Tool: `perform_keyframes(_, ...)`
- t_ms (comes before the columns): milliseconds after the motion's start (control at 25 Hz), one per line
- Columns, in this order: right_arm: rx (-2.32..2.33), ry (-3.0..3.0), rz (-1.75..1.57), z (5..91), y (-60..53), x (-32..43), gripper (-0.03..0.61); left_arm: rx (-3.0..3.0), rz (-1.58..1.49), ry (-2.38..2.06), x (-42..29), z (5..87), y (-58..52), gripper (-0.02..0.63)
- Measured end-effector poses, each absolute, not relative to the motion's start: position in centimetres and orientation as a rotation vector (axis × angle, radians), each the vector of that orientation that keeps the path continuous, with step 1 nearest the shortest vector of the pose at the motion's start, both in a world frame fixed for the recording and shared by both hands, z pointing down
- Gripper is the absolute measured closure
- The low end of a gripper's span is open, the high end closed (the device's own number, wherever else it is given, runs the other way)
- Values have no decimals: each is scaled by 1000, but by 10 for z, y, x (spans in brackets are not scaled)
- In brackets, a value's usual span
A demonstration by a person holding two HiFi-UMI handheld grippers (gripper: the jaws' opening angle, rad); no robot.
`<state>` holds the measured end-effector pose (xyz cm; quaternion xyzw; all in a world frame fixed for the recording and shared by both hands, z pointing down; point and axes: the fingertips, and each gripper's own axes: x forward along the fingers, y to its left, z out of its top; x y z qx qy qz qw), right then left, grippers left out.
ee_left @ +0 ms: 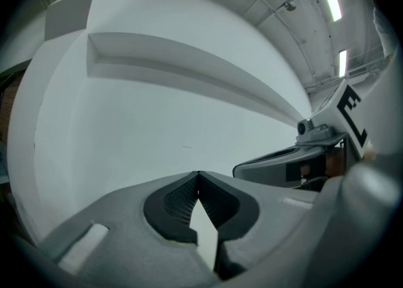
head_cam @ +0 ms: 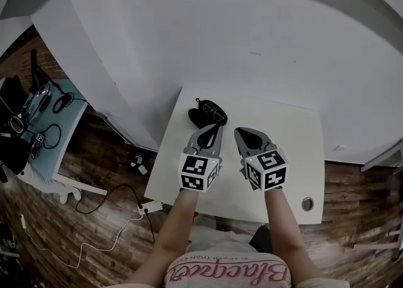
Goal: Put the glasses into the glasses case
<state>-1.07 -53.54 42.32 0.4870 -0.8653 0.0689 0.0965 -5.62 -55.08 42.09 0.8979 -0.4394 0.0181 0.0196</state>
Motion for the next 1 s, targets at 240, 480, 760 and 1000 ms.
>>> perform_keyframes(240,1444,-2651,103,388,-491,-1,569,2814,28,-1346,-33,404,-513,609)
perform_keyframes(480,1516,-2685,29,365,-457,23,569,2849,-16,-1343,-8,382,-478,609)
perform_keyframes(760,1578,-2725,-75,354,-426,40,569,2898,-62,-1357,11,365,-444,609)
perform_keyframes(1000,1554,-2750,-114,347,-409,35,569,2896,-66,-1406,8,358,-426,609)
